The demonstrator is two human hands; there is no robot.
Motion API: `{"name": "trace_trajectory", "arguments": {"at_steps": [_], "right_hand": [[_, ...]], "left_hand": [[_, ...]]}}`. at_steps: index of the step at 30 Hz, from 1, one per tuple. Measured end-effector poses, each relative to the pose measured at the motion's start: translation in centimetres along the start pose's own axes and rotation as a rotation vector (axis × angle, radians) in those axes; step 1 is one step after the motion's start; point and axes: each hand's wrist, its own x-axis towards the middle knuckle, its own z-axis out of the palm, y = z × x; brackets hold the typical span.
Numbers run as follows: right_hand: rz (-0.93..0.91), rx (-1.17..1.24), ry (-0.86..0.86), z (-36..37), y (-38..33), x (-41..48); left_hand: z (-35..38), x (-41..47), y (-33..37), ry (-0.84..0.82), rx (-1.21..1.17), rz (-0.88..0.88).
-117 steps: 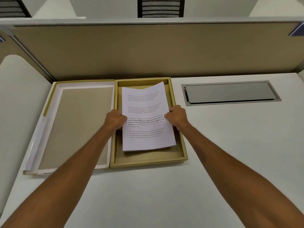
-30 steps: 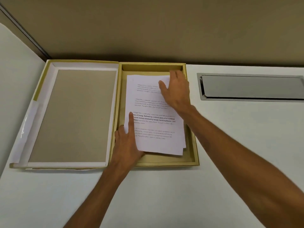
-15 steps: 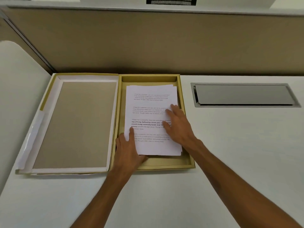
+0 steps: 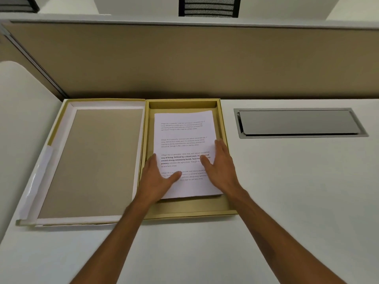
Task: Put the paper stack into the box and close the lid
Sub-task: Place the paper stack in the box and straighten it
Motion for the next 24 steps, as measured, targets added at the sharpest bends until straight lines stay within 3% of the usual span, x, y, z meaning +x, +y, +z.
{"name": "trace_trajectory", "arguments": {"at_steps": [4, 10, 24], "right_hand": [[0.014, 0.039, 0.071, 0.0, -0.9, -0.4], [0.159, 0.14, 0.042, 0.8, -0.8, -1.2], [0.214, 0.308, 0.044, 0.4, -0.9, -1.4]], "left_hand": [[-0.3, 0.9, 0.3, 0.023, -0.044, -0.016], [-0.4, 1.4, 0.6, 0.037, -0.059, -0.028], [-0.2, 2.0, 0.4, 0.035, -0.11, -0.056]]}}
